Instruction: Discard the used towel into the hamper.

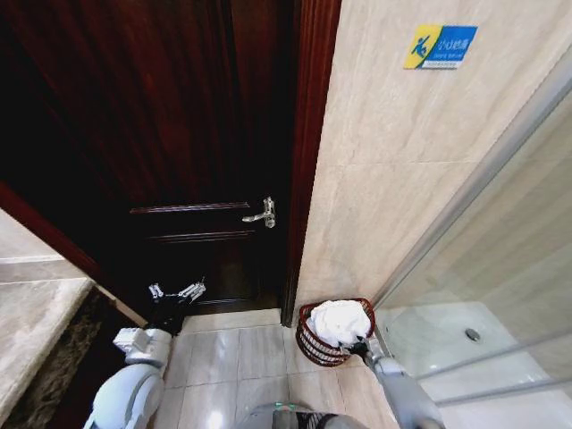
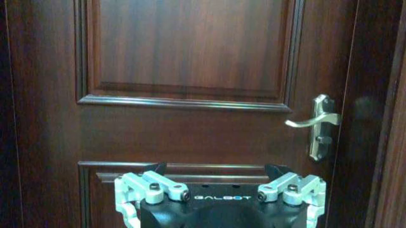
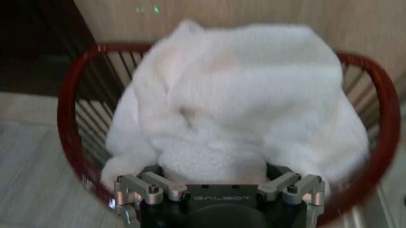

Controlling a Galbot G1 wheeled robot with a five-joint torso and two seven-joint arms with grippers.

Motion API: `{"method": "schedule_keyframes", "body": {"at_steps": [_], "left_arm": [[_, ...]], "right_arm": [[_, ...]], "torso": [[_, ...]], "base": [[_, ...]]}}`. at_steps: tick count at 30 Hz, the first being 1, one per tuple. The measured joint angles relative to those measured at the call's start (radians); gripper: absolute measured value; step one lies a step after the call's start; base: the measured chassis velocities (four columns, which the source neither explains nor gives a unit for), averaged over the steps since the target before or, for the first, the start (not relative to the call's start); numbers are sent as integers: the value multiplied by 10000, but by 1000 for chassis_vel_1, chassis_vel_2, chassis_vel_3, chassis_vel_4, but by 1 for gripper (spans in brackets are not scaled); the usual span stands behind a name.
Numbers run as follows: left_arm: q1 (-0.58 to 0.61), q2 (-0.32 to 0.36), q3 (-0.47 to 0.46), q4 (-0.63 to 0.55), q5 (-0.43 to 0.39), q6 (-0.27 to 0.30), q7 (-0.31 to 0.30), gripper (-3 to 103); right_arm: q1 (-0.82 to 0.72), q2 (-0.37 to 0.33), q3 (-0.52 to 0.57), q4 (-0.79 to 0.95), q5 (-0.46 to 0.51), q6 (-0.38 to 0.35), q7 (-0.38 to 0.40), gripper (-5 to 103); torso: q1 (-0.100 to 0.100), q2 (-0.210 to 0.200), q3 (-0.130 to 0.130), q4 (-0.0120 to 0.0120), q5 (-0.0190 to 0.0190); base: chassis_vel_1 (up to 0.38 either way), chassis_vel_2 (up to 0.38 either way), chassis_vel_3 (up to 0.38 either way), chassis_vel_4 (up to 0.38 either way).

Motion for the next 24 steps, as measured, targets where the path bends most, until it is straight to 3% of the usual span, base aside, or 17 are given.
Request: {"method": "schedule_keyframes", "body": {"at_steps": [10,24], "left_arm": [[0,0,0,0,0,0,0,100],[0,0,0,0,0,0,0,100]], "right_arm": [[1426,485,593,-1772,-859,17,289,103],[1615,691,905,-2306,-972,-295,697,66]], "torso": [[0,0,0,2,-3],[0,0,-2,4,-1]], "base": [[0,0,0,0],[0,0,0,0]]}}
